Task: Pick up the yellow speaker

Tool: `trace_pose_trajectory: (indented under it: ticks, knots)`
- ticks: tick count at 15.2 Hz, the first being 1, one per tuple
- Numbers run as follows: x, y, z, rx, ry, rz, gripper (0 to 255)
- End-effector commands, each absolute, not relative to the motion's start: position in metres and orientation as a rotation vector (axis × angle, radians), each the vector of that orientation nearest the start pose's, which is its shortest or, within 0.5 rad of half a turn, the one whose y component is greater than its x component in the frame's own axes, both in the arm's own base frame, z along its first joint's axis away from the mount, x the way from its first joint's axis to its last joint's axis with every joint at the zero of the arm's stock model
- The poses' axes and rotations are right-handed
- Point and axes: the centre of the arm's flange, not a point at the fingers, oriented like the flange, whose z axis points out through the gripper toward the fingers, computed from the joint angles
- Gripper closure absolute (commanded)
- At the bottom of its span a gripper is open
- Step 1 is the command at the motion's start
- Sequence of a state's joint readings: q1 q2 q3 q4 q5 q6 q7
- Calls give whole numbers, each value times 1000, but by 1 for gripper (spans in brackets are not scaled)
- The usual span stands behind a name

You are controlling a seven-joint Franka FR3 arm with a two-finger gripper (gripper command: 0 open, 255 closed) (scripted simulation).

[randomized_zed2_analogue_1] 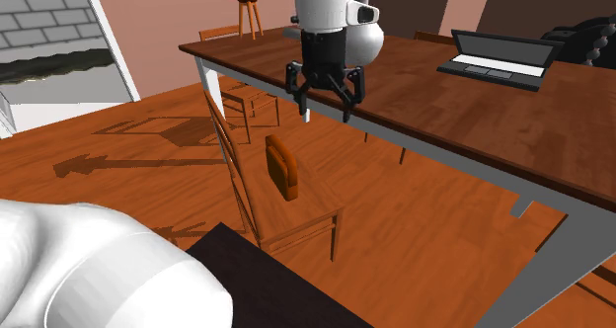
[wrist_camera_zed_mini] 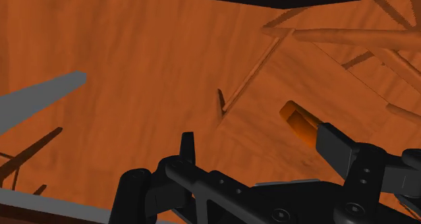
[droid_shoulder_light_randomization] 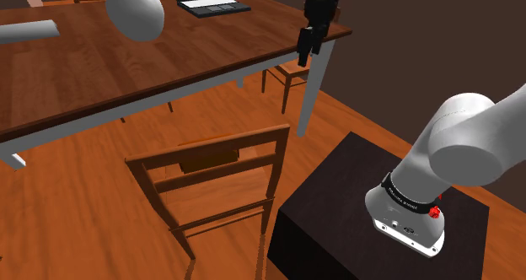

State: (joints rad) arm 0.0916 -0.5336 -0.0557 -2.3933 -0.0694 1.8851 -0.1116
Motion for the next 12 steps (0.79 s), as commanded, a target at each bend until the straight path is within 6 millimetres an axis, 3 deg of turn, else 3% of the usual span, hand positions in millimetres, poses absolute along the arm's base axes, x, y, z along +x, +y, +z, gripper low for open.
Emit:
trace_pose_trajectory:
  ticks: [1,12]
  knots:
    - [406,15,492,-3154,-370,-52,0]
    - [477,84,394,-3033,-844,-110,0]
